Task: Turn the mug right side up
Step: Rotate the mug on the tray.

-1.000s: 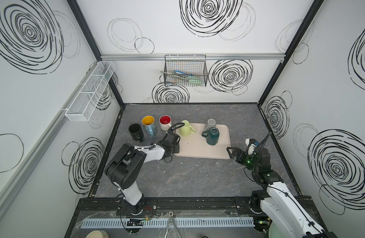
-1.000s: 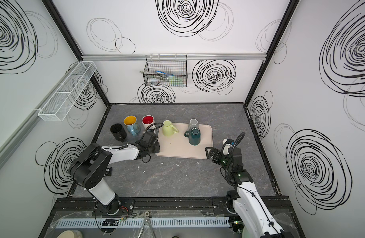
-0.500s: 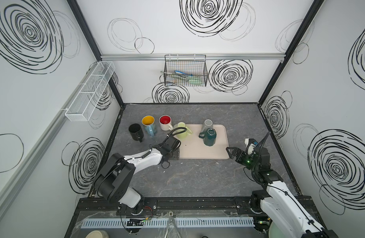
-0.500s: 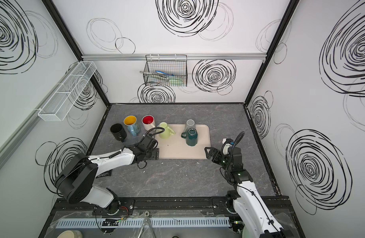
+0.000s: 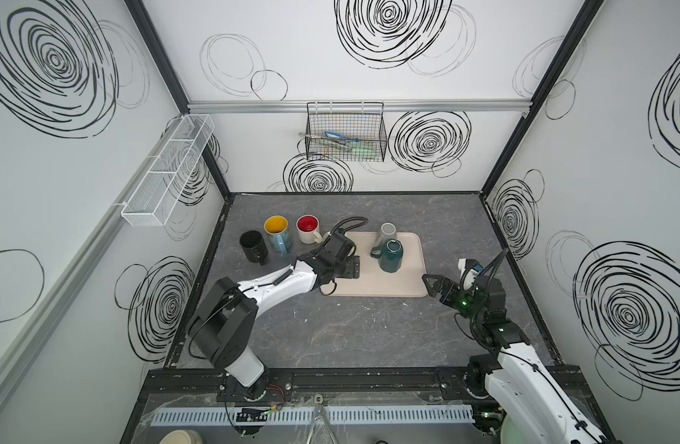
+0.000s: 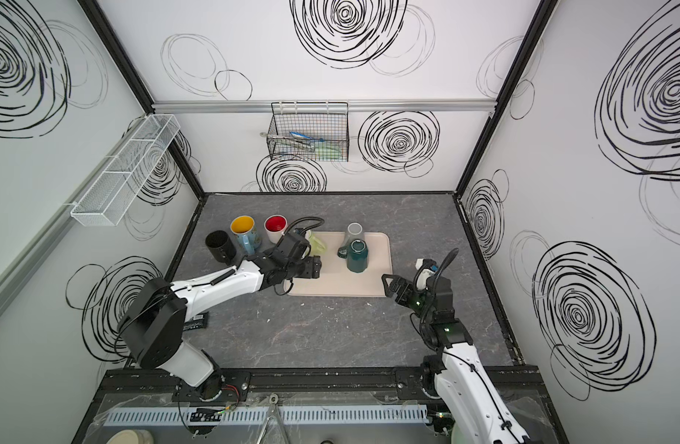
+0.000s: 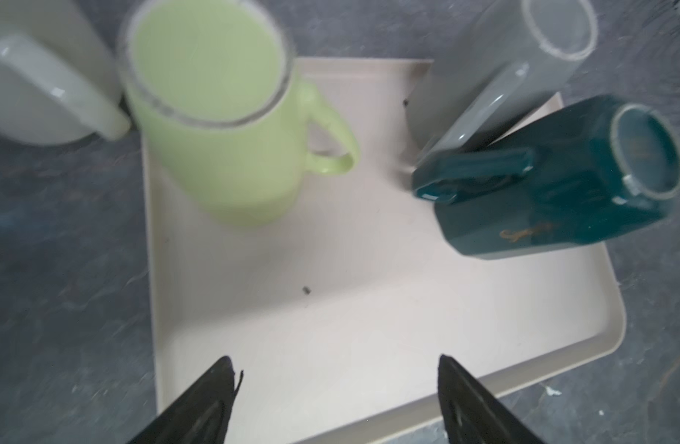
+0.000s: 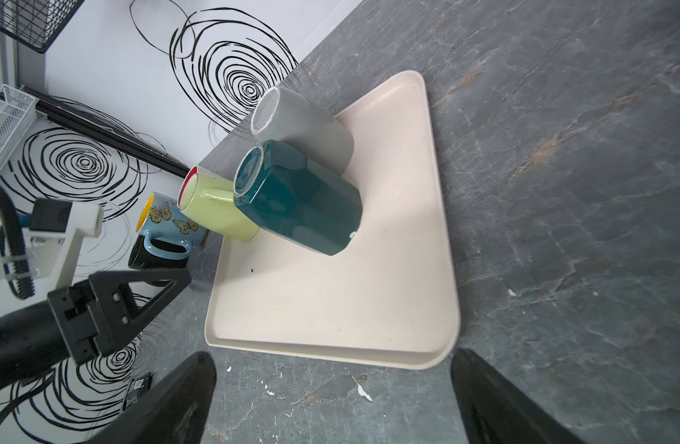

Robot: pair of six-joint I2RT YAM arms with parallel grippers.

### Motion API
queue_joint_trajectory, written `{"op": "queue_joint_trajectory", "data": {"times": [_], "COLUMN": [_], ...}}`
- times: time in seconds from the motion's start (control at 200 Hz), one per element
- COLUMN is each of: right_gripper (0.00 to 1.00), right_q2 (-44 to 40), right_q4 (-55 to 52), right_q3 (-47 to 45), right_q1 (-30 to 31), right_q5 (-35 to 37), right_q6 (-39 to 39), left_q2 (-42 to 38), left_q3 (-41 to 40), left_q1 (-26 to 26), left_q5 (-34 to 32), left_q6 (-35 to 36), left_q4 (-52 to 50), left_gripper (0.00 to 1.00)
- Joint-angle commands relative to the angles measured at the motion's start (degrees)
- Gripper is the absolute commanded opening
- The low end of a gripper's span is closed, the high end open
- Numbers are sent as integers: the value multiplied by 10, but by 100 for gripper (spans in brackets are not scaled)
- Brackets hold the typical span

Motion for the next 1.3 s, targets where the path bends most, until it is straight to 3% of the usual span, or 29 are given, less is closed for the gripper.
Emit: {"op": "queue_joint_trajectory", "data": {"times": [0.0, 0.265, 0.65, 0.906, 1.291], "right_gripper": [100, 100, 100, 100, 100], "right_q2": [-11, -15, -17, -21, -29], "right_q4": [-3, -12, -11, -30, -53], "right_q3": [-8, -9, -23, -20, -13], "right_q1": [-2, -2, -2, -2, -2], "right_q5": [-3, -16, -27, -14, 4], "right_q6": [1, -2, 2, 1, 4], "left_q2": [46, 140, 161, 205, 238], "left_q3": [75, 190, 198, 234, 243], "left_q1": [-25, -67, -76, -58, -38], "left_q5": [16, 13, -39, 21, 107], "left_q6": [76, 179, 285, 315, 290], "left_q4": [13, 6, 62, 54, 59], "left_gripper": [86, 87, 91, 93, 95]}}
